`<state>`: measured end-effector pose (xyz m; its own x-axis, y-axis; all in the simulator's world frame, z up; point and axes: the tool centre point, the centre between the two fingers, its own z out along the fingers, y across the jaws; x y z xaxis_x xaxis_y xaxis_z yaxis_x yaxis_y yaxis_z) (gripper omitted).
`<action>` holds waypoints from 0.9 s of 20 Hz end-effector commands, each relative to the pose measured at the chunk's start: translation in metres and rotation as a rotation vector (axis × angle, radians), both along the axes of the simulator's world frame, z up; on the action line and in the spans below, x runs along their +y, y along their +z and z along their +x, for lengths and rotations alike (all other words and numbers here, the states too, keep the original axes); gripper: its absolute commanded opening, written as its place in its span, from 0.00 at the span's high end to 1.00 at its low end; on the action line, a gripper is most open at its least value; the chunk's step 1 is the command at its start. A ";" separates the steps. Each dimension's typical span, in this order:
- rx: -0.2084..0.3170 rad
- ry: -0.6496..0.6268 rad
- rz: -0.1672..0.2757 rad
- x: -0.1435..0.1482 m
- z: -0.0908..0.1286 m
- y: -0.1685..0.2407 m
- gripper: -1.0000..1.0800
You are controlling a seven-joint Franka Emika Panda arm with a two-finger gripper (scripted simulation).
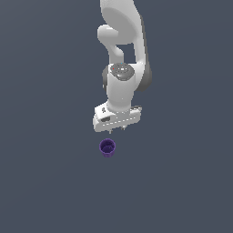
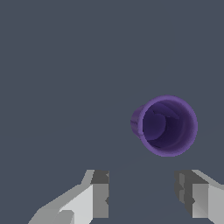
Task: Pick up the object and move it to a goal position.
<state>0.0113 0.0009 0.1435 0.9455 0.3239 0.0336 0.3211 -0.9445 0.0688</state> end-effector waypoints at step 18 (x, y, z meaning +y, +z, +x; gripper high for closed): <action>-0.072 0.569 -0.077 -0.023 0.009 -0.039 0.38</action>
<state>0.0201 -0.0212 0.1070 0.6499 0.7585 0.0487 0.7440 -0.6480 0.1632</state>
